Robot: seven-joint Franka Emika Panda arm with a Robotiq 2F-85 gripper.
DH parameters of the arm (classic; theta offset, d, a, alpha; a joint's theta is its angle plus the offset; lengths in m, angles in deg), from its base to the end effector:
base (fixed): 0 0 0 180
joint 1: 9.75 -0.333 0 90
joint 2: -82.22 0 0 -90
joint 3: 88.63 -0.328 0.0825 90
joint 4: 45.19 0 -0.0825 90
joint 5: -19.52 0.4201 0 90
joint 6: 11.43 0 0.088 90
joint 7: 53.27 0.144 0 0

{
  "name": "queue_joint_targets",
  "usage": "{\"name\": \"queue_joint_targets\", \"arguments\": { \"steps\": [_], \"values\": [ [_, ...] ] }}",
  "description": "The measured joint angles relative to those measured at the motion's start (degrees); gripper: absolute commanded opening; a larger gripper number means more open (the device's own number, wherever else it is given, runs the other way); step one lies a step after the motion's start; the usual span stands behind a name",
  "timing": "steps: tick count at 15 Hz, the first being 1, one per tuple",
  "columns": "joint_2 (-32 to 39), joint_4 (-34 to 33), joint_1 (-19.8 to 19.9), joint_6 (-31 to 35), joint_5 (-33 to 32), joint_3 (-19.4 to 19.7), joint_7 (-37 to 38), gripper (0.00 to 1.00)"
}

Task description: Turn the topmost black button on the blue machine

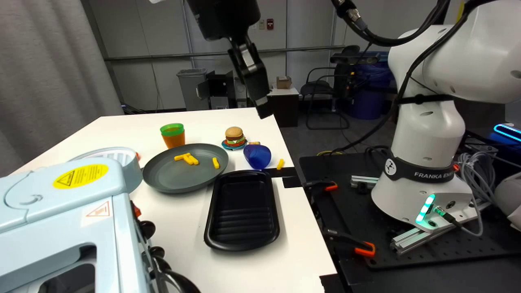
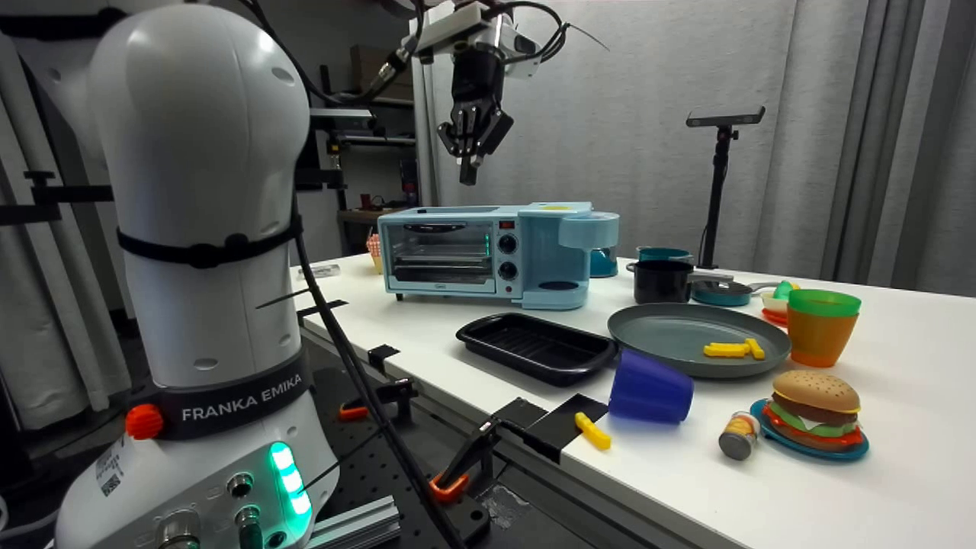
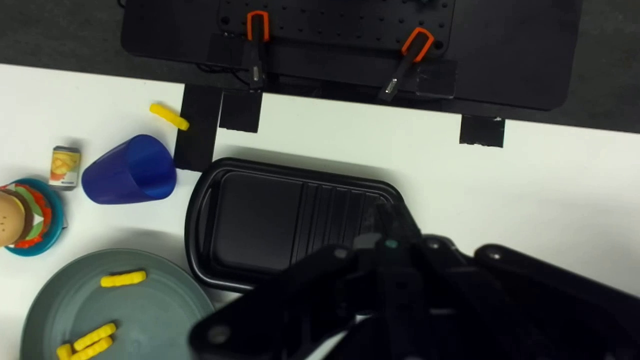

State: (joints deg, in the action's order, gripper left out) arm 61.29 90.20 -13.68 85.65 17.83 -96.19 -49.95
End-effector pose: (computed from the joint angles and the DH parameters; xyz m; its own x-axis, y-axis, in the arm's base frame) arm 0.4101 0.0792 0.4052 0.9481 0.1147 -0.2966 0.1476 -0.9848 0.0911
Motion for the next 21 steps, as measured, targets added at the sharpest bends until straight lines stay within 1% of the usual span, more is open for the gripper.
{"name": "queue_joint_targets", "arguments": {
  "steps": [6,9,14,21],
  "values": [
    [2.9,0.0,-1.0,7.4,0.0,-0.2,-0.5,0.00],
    [3.7,0.0,-1.0,11.1,0.0,-0.1,-2.1,0.00],
    [4.6,0.1,-1.0,14.9,0.0,0.3,-7.7,0.00],
    [6.6,0.2,-1.0,17.2,-0.6,1.5,-19.1,0.00]
  ]
}}
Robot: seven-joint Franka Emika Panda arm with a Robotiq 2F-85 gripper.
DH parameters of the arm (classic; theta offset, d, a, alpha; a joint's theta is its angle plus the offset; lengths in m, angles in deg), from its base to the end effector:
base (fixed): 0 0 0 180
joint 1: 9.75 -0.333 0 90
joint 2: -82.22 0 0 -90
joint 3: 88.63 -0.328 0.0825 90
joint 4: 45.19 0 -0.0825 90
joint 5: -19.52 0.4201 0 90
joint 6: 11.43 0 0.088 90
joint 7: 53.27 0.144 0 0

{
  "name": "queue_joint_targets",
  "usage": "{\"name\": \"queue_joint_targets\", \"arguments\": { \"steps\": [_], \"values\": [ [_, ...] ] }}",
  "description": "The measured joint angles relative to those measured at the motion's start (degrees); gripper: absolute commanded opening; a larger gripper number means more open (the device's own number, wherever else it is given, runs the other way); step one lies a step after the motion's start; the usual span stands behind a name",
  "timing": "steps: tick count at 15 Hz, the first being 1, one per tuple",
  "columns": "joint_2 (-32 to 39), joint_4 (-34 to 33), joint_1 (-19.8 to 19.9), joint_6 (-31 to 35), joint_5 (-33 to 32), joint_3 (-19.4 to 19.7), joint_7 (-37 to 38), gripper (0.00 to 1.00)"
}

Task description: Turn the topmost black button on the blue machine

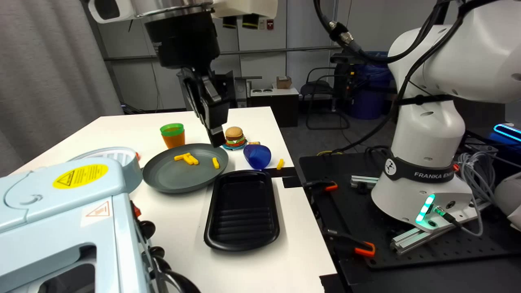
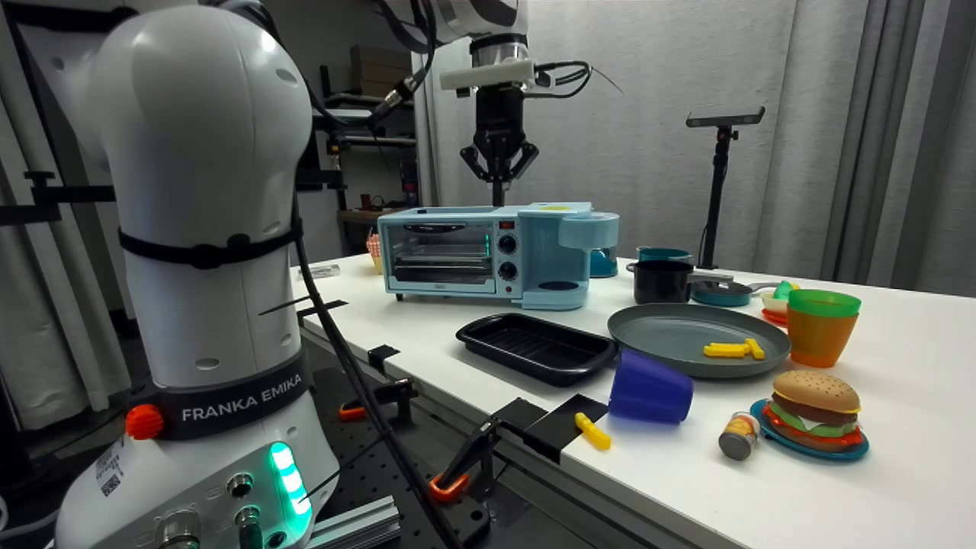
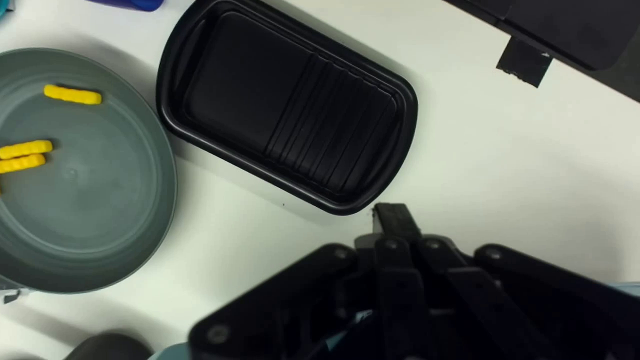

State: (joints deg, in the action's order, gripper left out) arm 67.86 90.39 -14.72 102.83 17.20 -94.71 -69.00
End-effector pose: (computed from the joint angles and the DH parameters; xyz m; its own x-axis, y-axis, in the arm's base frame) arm 0.4627 0.0858 0.3699 0.8790 0.4573 -0.1351 0.4644 -0.8853 0.0251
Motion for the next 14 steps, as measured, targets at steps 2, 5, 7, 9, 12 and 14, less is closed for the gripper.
{"name": "queue_joint_targets", "arguments": {
  "steps": [2,5,7,9,12,14],
  "values": [
    [1.0,0.0,0.0,1.0,-0.5,0.1,-2.6,0.00],
    [2.5,-0.1,0.0,3.1,-0.9,0.1,-6.0,0.00],
    [3.4,-0.2,-0.1,4.5,-1.0,0.1,-7.9,0.00],
    [4.3,-0.3,-0.2,5.8,-1.0,0.1,-9.3,0.00],
    [5.6,-0.5,-0.6,7.6,-1.0,0.1,-10.7,0.00],
    [6.3,-0.9,-1.0,8.6,-1.0,0.0,-11.2,0.00]
  ]
}}
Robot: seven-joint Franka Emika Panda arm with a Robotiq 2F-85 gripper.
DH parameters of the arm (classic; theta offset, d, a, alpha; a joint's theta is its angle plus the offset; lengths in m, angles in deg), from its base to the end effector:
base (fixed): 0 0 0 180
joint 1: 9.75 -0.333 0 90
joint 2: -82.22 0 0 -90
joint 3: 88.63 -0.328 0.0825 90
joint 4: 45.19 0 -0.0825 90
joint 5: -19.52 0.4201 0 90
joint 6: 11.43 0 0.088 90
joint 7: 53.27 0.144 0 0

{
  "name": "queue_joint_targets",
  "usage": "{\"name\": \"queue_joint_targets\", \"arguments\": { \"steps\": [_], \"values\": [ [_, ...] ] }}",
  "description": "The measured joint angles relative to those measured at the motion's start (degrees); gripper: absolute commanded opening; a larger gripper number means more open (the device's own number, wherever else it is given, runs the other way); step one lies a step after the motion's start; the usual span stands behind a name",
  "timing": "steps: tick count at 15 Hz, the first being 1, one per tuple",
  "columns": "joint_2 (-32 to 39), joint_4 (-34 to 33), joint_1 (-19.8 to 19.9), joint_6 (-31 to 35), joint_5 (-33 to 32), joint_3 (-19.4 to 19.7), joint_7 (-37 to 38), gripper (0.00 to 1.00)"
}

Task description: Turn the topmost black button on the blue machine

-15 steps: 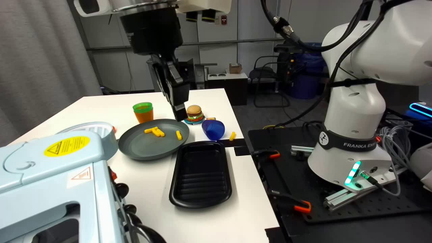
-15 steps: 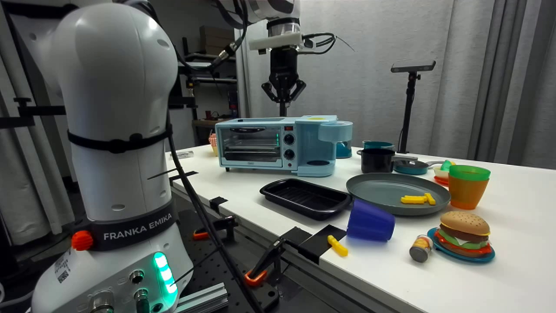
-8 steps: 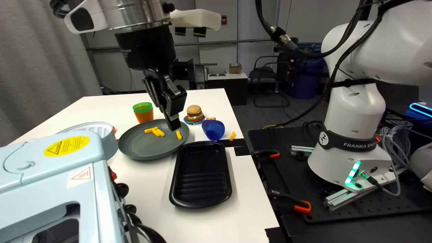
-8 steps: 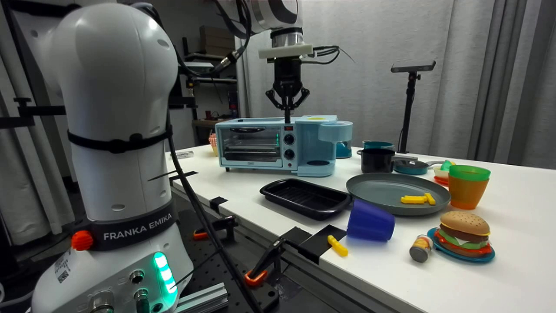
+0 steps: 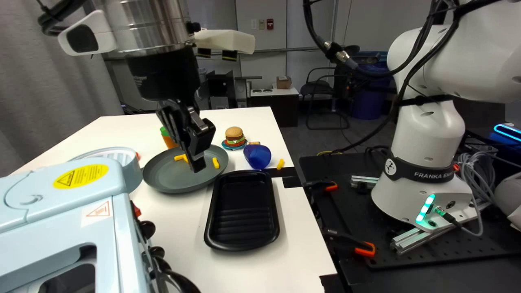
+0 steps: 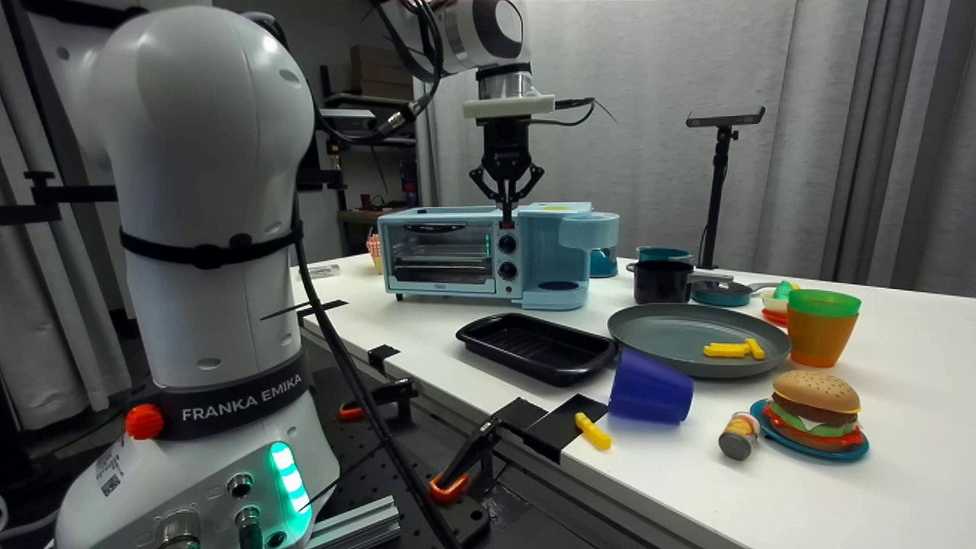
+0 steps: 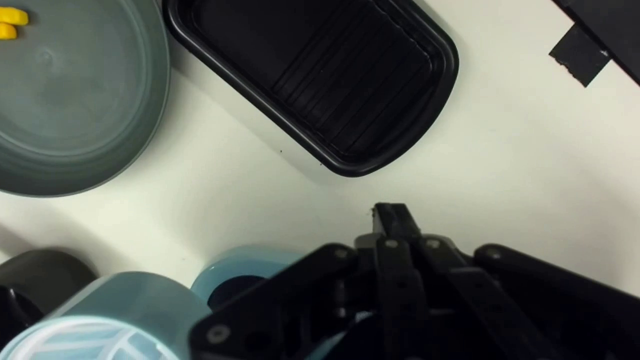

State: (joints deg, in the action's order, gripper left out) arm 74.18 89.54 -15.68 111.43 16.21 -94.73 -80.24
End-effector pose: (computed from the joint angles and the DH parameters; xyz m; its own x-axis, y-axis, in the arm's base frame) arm 0.4902 0.0996 0.3347 0.7546 0.6501 -0.0890 0.6541 -0.7561 0.0233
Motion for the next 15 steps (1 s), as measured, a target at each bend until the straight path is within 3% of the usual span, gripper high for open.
{"name": "queue_joint_targets", "arguments": {
  "steps": [15],
  "values": [
    [6.1,-4.4,-1.4,3.5,0.0,-1.1,-0.5,0.00]
  ]
}}
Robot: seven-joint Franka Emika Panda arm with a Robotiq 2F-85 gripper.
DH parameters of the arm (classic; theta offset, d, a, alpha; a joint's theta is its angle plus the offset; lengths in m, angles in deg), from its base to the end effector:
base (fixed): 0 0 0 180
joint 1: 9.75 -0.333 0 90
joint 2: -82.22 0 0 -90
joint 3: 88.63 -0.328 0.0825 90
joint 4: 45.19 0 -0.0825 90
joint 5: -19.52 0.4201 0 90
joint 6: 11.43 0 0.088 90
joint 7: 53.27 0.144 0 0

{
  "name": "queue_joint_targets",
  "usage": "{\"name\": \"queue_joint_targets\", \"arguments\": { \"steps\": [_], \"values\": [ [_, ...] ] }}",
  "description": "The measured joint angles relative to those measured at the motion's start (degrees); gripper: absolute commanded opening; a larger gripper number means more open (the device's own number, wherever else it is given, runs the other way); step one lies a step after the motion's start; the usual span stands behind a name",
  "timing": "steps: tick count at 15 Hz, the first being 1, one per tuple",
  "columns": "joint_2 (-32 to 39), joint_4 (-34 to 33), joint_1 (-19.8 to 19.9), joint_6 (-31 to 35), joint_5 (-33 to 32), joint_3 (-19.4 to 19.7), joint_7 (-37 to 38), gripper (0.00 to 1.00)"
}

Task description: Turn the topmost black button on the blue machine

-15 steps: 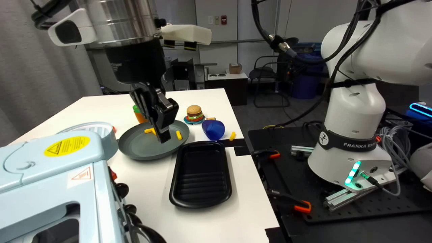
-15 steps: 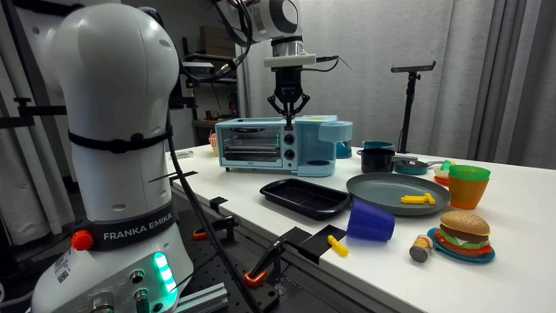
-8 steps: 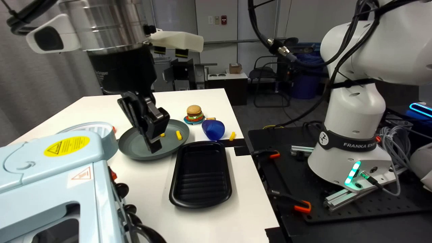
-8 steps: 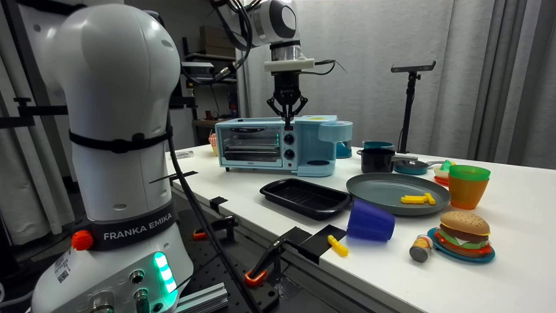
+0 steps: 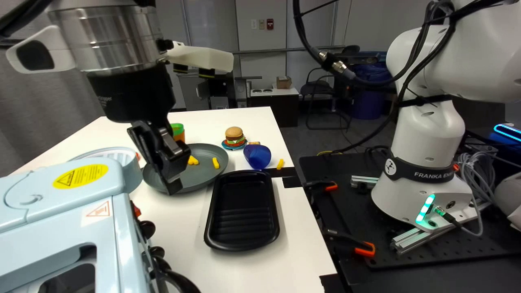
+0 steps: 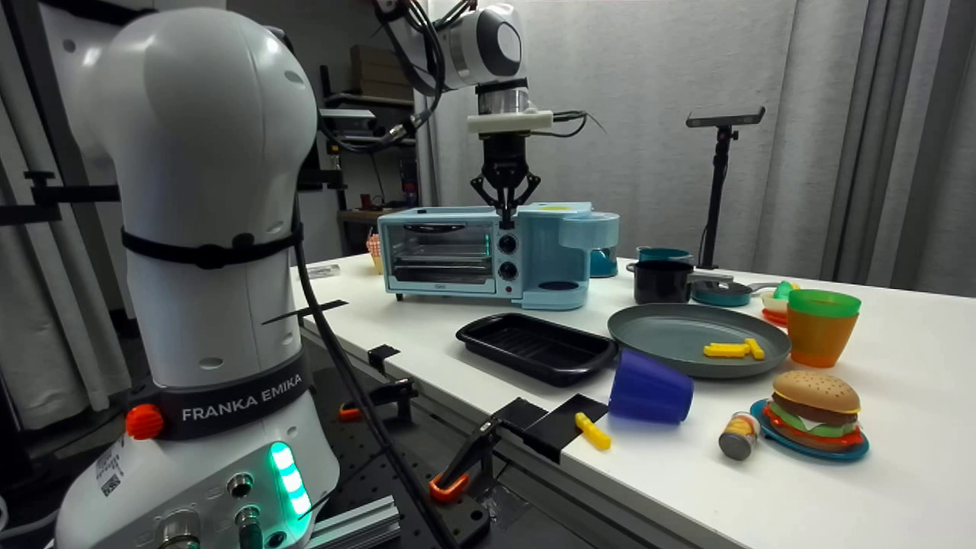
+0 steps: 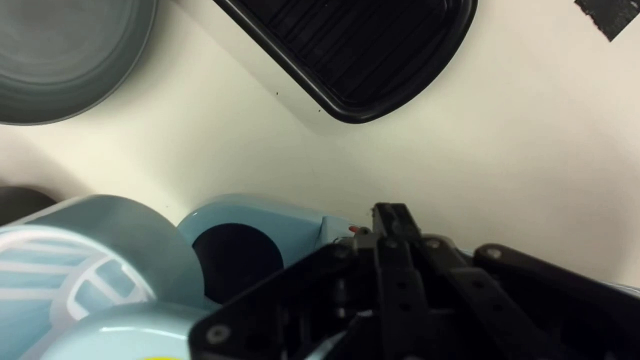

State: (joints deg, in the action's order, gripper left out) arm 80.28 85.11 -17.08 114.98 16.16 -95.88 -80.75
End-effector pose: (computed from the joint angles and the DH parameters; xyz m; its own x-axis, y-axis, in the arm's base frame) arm 0.5188 0.1310 0.3206 0.7177 0.6942 -0.0544 0.6961 -0.7174 0.0283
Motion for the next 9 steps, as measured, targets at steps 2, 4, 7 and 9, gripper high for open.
{"name": "queue_joint_targets", "arguments": {
  "steps": [2,4,7,9],
  "values": [
    [0.5,-0.3,0.0,1.0,-0.1,0.0,-0.1,0.00],
    [0.9,-0.4,0.0,2.0,-0.1,-0.2,-0.2,0.00],
    [1.4,-0.6,0.0,3.1,-0.1,-0.5,-0.3,0.00],
    [1.6,-0.8,0.0,3.2,-0.1,-0.7,-0.3,0.00]
  ]
}}
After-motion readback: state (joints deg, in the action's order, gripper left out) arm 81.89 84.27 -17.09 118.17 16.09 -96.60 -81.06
